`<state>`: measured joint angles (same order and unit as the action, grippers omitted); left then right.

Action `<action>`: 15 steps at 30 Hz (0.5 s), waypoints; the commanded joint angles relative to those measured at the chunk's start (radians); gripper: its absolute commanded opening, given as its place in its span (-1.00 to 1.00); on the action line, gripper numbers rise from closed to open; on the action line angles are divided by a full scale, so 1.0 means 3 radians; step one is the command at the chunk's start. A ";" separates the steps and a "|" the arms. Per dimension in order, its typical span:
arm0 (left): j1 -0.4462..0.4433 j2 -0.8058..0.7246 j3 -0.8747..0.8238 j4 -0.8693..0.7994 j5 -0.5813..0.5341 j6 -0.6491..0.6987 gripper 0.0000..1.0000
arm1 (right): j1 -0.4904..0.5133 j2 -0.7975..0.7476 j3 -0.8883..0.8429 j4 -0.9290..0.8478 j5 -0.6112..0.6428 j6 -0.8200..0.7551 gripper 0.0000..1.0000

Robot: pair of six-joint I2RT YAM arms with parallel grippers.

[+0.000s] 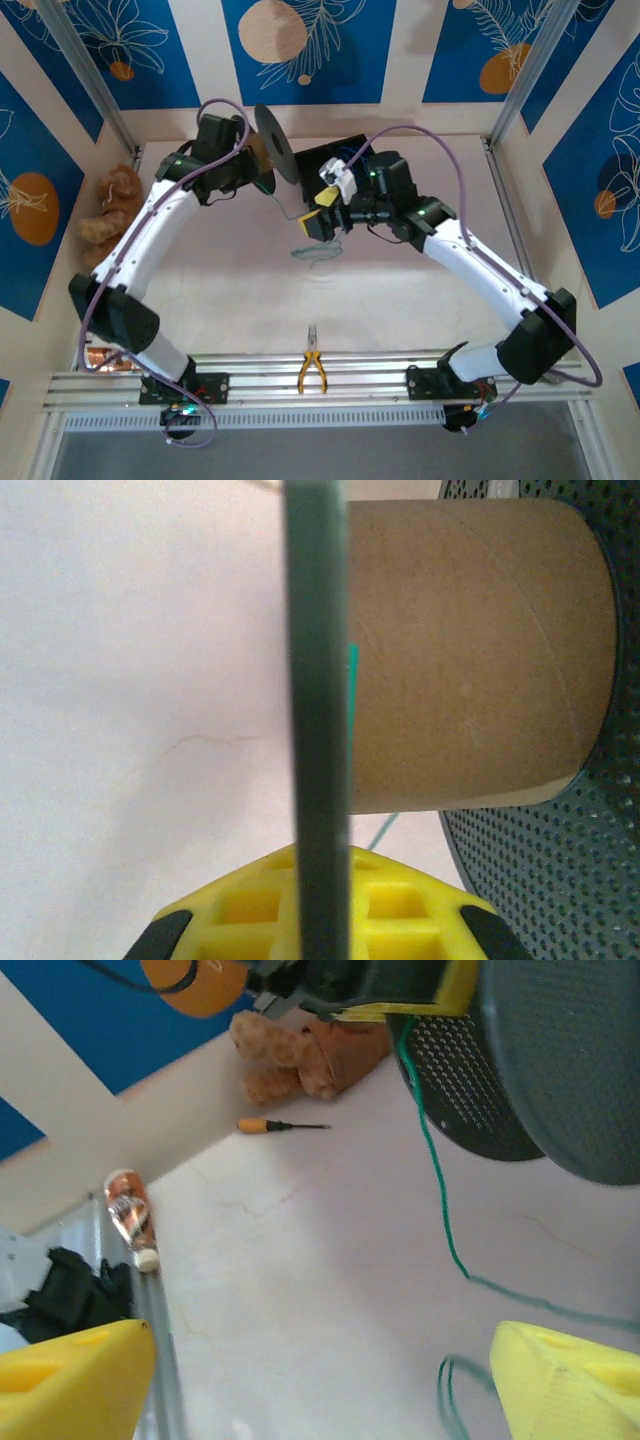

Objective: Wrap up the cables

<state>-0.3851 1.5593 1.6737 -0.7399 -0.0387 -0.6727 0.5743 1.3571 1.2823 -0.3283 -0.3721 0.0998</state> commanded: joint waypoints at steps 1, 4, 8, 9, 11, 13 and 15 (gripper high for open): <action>0.0004 -0.0276 -0.0153 0.0589 0.0171 0.0219 -1.00 | -0.0274 -0.0148 0.0098 -0.0296 -0.0386 0.0662 0.72; -0.0020 -0.0438 -0.0297 0.0839 0.0295 0.0306 -1.00 | -0.0498 -0.0190 0.0133 -0.0465 -0.0463 0.0948 0.69; -0.0056 -0.0609 -0.0405 0.1052 0.0434 0.0378 -1.00 | -0.0822 -0.0128 0.0044 -0.0676 -0.0472 0.1172 0.61; -0.0061 -0.0639 -0.0423 0.1095 0.0488 0.0390 -1.00 | -0.0917 -0.0103 0.0001 -0.0670 -0.0521 0.1232 0.59; -0.0083 -0.0689 -0.0436 0.1143 0.0599 0.0386 -1.00 | -0.1081 -0.0005 -0.0087 -0.0638 -0.0685 0.1377 0.56; -0.0096 -0.0716 -0.0430 0.1164 0.0708 0.0371 -1.00 | -0.1169 0.0127 -0.0127 -0.0610 -0.0871 0.1440 0.52; -0.0118 -0.0742 -0.0420 0.1180 0.0811 0.0348 -1.00 | -0.1198 0.0253 -0.0156 -0.0590 -0.0998 0.1480 0.50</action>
<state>-0.4046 1.3937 1.5299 -0.5278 0.1207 -0.5835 0.2234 1.3815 1.2648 -0.4713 -0.5644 0.4770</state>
